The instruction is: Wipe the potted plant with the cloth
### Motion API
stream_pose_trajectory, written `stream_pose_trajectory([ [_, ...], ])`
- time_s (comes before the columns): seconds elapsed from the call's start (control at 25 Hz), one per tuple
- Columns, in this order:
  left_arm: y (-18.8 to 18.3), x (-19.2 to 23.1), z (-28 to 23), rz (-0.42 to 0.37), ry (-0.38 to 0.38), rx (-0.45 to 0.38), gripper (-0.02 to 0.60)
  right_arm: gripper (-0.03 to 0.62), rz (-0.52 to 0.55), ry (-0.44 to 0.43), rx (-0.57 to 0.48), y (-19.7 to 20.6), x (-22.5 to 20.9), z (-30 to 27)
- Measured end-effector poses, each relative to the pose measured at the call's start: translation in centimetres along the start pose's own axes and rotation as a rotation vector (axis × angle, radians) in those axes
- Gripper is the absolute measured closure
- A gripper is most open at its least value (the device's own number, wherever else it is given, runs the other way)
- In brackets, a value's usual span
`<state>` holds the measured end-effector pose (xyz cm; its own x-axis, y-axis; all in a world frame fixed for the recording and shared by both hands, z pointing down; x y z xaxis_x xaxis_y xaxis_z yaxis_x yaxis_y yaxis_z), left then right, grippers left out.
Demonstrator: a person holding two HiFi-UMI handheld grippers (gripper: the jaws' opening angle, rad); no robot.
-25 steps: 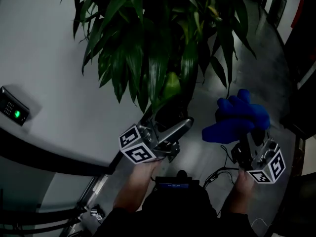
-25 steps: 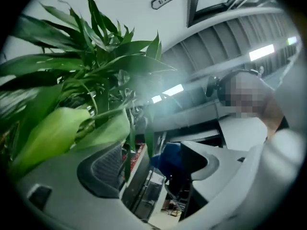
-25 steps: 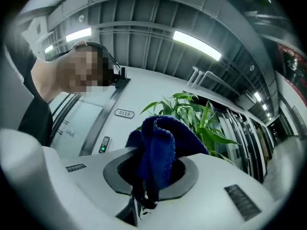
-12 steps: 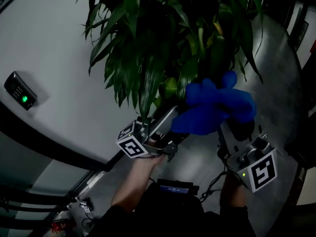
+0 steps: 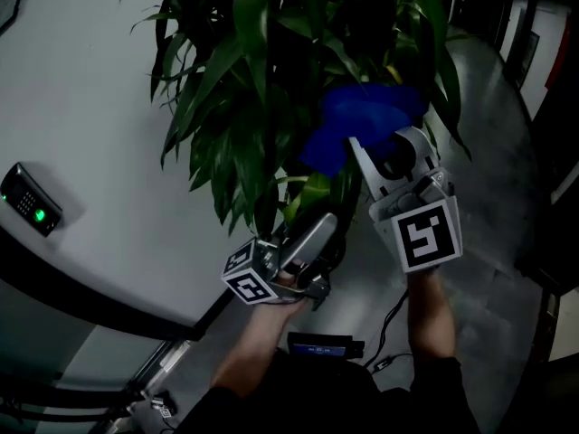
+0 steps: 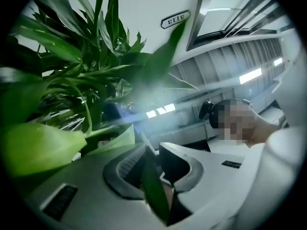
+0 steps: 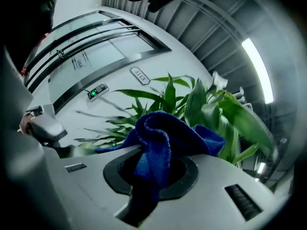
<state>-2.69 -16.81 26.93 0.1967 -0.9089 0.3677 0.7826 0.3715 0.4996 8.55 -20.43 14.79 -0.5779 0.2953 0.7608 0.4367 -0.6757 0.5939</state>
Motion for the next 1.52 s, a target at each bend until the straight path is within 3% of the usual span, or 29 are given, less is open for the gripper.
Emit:
stream_pose_trajectory([
  [0.16,-0.4,0.6,0.5,0.065,0.036,-0.018,0.49,0.519,-0.158,-0.023,0.027,2.0,1.2,0.7],
  [0.44,-0.4,1.3,1.5,0.172,0.104,-0.074,0.489,0.519,-0.404,-0.099,-0.047,2.7,2.6,2.3],
  [0.52,-0.1,1.4,1.6,0.194,0.112,-0.079,0.489,0.519,-0.445,-0.108,-0.057,2.9,3.1,2.8],
  [0.72,0.5,2.6,2.1,0.184,0.049,-0.078,0.489,0.519,-0.466,-0.119,-0.054,3.3,3.2,3.1],
  [0.84,0.9,2.9,2.2,0.216,0.07,-0.095,0.48,0.519,-0.484,-0.121,-0.064,3.4,3.6,3.4],
  [1.12,2.2,4.7,2.0,0.259,0.096,-0.12,0.417,0.519,-0.649,-0.109,-0.246,3.1,1.2,4.1],
  [1.32,2.8,4.3,0.3,0.196,0.148,-0.065,0.374,0.519,-0.627,-0.098,-0.351,0.8,-1.4,4.1],
  [1.52,2.7,2.8,-0.5,0.117,0.192,-0.042,0.373,0.519,-0.431,-0.115,-0.219,2.1,-0.8,3.0],
])
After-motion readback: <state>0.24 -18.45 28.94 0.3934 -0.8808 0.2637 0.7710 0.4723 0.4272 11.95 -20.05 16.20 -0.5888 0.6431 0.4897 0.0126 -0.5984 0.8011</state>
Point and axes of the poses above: the fingertips, and each gripper's own axes: z backward along the fingers, x to its left, y out of its underside, the point moved 7 cm from there along z, backward along the fingers, and after that the axes turned 7 degrees about z, right-handed, at the moved point
